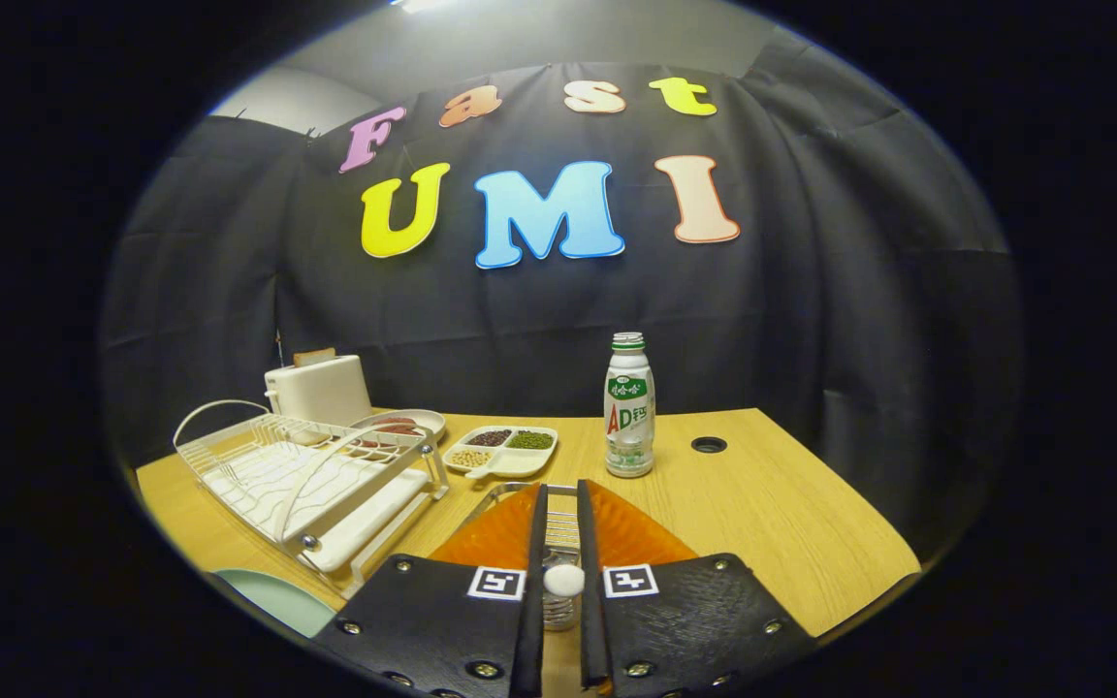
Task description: Take the plate from the dish rack, then take the spoon from the basket and place it into the plate.
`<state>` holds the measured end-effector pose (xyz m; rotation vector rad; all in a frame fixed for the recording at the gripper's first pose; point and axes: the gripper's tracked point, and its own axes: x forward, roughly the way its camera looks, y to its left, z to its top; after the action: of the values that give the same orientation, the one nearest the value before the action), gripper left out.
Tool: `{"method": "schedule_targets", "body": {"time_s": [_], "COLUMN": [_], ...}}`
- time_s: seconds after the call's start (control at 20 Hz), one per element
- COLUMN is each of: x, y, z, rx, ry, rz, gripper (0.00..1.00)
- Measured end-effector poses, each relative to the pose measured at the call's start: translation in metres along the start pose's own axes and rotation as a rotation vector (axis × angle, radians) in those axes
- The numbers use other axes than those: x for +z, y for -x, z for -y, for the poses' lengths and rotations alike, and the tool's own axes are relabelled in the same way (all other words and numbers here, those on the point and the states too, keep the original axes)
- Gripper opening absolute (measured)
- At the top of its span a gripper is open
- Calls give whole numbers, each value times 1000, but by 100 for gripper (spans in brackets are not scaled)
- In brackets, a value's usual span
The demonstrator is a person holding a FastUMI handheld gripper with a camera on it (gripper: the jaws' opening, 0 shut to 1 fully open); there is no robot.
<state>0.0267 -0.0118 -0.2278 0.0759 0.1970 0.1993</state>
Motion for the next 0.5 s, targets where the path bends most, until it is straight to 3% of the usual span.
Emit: {"method": "schedule_targets", "body": {"time_s": [0.15,0.5], "x": [7,80], "y": [7,45], "z": [1,-9], "rx": [-6,-16], "ry": [10,44], "rz": [-29,-21], "gripper": [11,10]}}
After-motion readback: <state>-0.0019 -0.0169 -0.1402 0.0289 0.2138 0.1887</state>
